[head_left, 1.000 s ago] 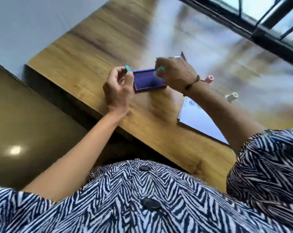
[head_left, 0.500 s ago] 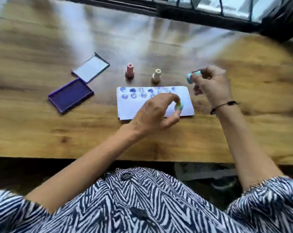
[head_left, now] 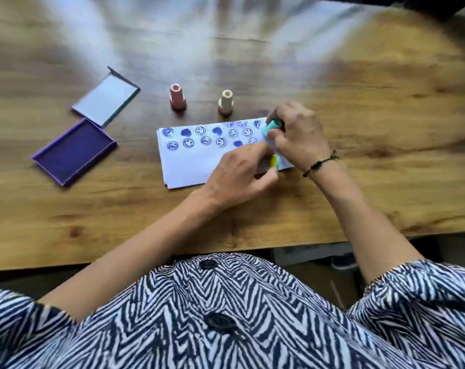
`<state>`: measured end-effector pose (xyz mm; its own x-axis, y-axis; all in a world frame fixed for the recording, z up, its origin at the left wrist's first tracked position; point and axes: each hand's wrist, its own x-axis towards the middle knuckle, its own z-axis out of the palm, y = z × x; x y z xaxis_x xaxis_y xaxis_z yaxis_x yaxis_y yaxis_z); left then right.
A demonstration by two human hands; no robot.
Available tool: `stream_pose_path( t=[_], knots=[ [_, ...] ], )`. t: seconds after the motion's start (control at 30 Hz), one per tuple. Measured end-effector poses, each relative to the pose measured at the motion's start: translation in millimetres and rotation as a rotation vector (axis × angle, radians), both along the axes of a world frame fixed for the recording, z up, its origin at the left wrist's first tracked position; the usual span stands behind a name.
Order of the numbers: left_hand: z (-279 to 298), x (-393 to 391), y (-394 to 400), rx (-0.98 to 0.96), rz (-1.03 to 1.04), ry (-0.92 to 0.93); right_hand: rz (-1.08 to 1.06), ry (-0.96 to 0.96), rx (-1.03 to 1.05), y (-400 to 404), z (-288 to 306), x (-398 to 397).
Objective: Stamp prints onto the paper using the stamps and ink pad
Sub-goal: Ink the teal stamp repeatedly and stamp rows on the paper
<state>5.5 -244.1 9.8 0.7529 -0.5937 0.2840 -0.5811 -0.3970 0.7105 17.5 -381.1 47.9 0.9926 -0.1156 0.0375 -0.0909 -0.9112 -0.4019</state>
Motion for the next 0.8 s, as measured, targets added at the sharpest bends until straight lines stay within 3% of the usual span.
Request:
stream_pose_path(
  t=[0.33,0.5,0.8],
  knots=[
    [3.8,-2.1,2.4,-0.031,0.045,0.033,0.048,0.012,-0.111,0.2,-5.8,2.2],
    [4.8,-0.1,4.3,-0.072,0.074,0.089,0.173,-0.015,-0.16,-2.2,-7.6,6.0],
    [3.7,1.2,8.0,-0.136,0.079,0.158,0.219,0.025,-0.143,0.5,-4.8,11.8]
  ],
)
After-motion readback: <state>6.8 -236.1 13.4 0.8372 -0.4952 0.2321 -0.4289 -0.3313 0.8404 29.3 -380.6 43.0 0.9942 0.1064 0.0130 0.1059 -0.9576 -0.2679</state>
